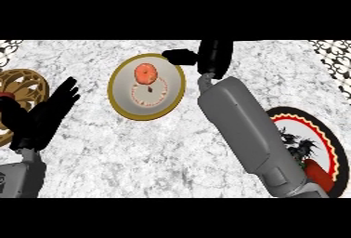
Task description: Pick the squash from the plate and place it in the bowl
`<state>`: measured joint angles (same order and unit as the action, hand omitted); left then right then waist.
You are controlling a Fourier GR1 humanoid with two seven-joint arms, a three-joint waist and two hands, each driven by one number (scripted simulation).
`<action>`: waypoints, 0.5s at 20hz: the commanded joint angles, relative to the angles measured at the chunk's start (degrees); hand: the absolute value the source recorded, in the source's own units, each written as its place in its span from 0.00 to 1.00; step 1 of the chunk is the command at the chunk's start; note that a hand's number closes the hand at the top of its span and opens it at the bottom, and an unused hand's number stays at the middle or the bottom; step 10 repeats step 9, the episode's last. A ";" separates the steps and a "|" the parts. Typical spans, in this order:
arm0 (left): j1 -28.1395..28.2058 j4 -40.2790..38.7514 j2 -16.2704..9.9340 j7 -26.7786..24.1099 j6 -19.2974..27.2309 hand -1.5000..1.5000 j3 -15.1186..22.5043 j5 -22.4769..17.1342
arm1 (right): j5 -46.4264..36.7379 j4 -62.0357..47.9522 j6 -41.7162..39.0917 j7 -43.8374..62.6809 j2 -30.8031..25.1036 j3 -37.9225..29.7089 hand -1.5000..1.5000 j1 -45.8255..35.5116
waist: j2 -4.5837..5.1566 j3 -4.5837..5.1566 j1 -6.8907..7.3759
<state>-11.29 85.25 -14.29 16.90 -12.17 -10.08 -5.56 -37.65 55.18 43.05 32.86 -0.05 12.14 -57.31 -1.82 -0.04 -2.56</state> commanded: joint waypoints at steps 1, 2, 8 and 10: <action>0.80 0.36 -0.52 0.40 -0.49 0.50 -0.38 -0.39 | 4.01 15.82 -2.32 2.58 0.05 7.22 0.00 5.10 | -0.66 -0.05 -0.83; 3.21 1.23 -0.79 -0.20 -1.69 0.50 -0.80 -1.34 | 4.42 18.81 -1.25 2.37 0.05 10.42 0.00 10.66 | -0.38 -0.06 -0.06; 2.85 0.25 -0.38 -1.23 -0.19 0.50 -1.07 -0.12 | -0.68 40.95 1.73 8.81 0.05 22.28 1.00 23.53 | -0.15 0.06 -2.03; 1.62 1.44 -0.74 0.66 0.73 0.50 -1.35 -0.09 | -2.85 42.92 -0.18 9.16 0.04 25.12 1.00 27.73 | -0.15 0.02 -2.28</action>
